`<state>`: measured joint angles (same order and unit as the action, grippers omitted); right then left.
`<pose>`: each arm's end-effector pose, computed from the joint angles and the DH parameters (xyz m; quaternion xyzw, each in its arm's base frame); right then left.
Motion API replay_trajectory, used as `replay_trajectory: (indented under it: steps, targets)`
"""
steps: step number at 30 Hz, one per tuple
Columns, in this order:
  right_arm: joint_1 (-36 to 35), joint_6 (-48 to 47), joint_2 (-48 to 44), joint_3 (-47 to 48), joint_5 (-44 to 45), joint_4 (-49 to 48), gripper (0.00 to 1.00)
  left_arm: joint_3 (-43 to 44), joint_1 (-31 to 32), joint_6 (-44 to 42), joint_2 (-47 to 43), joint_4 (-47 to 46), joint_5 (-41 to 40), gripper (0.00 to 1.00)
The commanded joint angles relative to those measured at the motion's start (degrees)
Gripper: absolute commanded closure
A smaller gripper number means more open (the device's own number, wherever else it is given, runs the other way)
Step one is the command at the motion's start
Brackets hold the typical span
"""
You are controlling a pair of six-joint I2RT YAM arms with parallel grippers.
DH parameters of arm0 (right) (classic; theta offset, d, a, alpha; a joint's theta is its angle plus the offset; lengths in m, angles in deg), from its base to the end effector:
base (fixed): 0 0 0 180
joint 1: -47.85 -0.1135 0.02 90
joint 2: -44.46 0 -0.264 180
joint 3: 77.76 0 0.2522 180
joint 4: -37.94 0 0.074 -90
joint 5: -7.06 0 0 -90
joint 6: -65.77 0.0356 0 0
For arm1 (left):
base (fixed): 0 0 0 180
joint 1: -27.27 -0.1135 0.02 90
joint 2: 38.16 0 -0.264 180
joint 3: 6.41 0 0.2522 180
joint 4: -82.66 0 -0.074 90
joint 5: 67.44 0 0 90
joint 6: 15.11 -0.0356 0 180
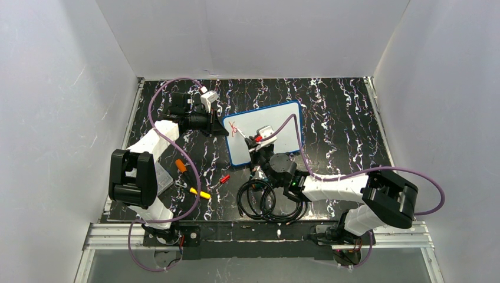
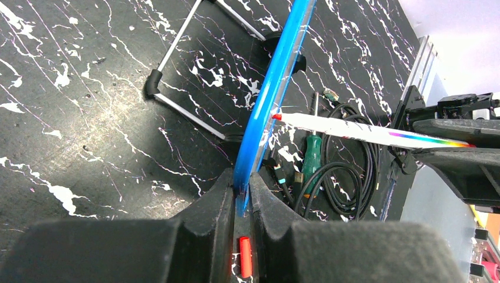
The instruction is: Write a sentence on the whiteboard
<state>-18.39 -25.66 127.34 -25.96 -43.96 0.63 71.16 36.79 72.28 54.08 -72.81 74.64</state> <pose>0.1431 0.2695 0.2563 -0.1441 0.6611 0.1880 0.7119 0.3392 -0.0854 0.2528 0.2730 0.7872 -0.4191 0.3608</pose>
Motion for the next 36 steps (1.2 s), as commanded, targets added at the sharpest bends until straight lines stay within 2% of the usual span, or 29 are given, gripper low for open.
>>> replay_trajectory:
  steps: [1, 13, 28, 36]
  targets:
    - [0.14, -0.88, -1.57, 1.82, 1.11, -4.33, 0.99, 0.79, 0.16, -0.95, -3.28, 1.36, 0.57, 1.00]
    - [0.23, -2.43, 0.53, 2.21, 2.67, -4.82, 0.99, 0.79, 0.20, -1.12, -3.39, 1.52, 0.57, 1.00]
    - [-0.25, 2.55, -2.26, -2.06, 2.05, 0.75, 0.99, 0.79, 0.18, -1.23, -3.38, 1.61, 0.66, 1.00]
    - [-0.37, 1.63, -2.64, -2.10, 4.50, 0.04, 0.99, 0.79, 0.15, -1.21, -3.39, 1.63, 0.66, 1.00]
